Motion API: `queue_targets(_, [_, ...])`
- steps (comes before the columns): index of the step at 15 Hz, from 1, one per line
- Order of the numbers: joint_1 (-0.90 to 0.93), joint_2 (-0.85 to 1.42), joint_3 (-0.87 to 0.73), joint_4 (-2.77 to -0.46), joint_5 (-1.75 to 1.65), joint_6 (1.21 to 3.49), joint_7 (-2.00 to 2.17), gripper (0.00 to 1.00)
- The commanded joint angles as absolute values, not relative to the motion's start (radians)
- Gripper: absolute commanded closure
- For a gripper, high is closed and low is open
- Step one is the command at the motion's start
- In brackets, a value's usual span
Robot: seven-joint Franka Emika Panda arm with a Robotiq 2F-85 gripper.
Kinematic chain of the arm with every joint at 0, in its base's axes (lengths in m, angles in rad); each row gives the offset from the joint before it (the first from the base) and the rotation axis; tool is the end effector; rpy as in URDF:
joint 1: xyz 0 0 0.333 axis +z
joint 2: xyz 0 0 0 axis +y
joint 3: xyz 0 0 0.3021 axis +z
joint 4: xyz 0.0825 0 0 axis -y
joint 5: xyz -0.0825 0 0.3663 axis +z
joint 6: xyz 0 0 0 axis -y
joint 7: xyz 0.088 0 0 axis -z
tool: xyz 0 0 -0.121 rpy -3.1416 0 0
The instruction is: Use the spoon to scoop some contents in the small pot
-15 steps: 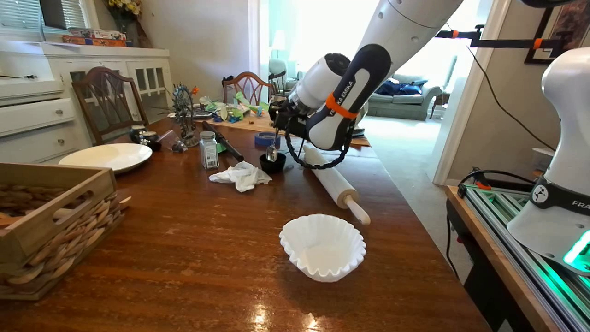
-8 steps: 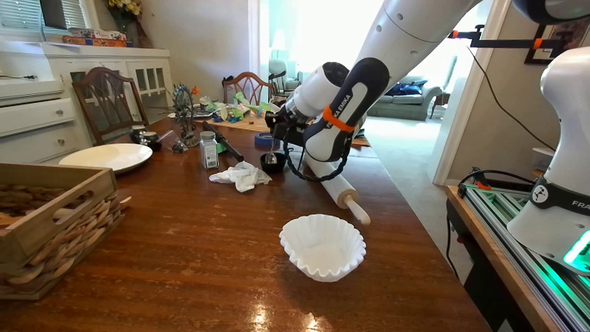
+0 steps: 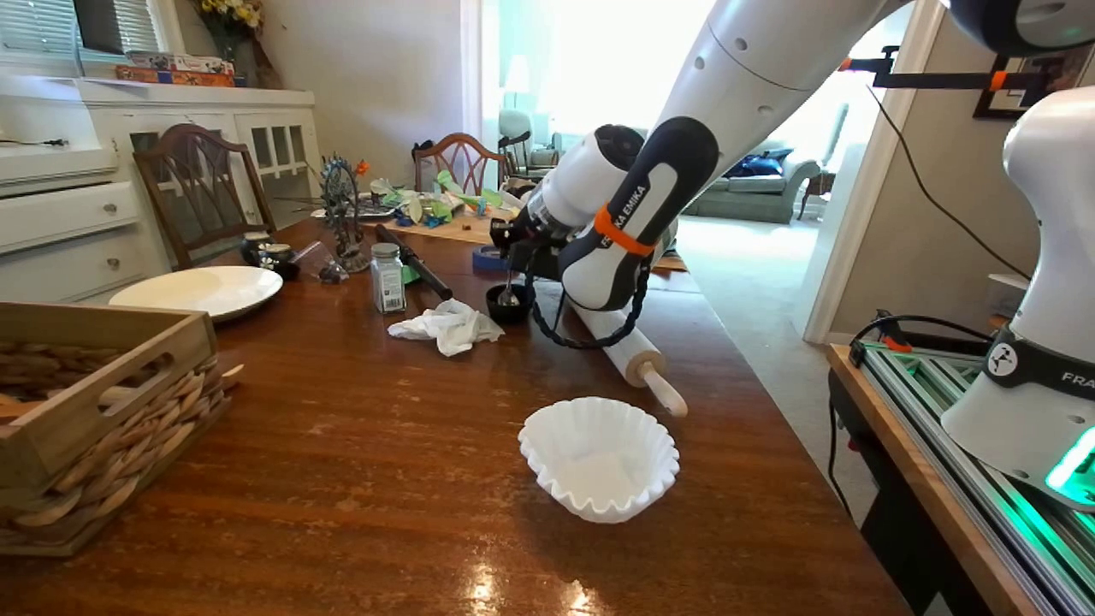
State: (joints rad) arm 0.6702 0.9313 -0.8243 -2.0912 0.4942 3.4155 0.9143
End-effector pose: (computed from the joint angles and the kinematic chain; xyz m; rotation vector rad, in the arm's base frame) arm 0.5956 -0.1131 0.1939 2.2503 -1.4493 1.3017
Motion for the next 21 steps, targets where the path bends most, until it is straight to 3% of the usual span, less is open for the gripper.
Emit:
queue_targets(1, [0.598,0.849,-0.753,-2.079,0.520,3.351,0.819,0.95])
queue_targets(14, [0.353,0.604,-0.610,-2.019,0.492,2.998,0.850,0.95])
queue_targets(21, [0.079,0.452,-0.376,-2.022,0.386,2.749,0.877,0.95])
